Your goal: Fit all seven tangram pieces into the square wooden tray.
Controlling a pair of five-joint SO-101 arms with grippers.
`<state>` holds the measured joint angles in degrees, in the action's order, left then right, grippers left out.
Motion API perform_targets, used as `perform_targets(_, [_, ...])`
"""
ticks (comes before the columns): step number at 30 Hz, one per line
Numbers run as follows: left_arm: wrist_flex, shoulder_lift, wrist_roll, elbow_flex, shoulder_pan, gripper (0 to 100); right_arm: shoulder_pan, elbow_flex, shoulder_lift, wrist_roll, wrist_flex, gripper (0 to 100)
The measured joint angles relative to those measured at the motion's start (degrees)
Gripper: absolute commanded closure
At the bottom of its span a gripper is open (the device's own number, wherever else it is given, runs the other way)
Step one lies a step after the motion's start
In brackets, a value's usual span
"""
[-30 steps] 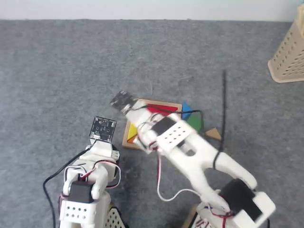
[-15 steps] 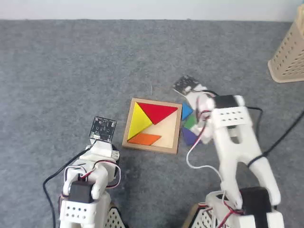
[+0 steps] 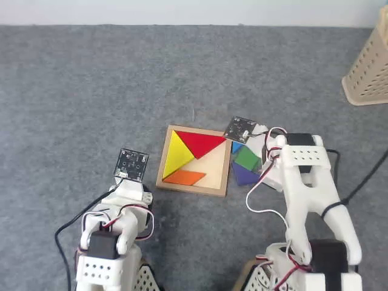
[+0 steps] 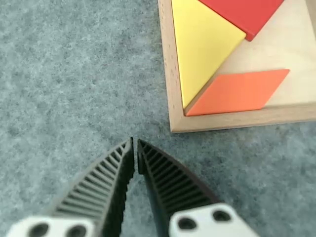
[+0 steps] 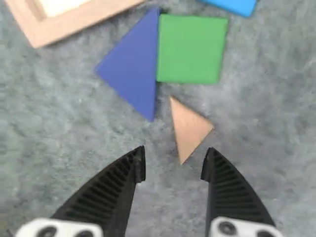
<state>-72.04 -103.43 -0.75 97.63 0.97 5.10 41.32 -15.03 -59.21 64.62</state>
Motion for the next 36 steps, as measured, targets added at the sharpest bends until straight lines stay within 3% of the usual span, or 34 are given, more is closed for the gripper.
perform_targets(21, [0.0, 0.0, 0.0, 0.0, 0.1, 99, -0.5, -8.0, 18.7, -0.7, -5.2, 80.3])
perform_targets(36, [0.0, 0.0, 0.0, 0.0, 0.1, 99, -0.4, -8.0, 9.9, -0.7, 0.6, 80.1])
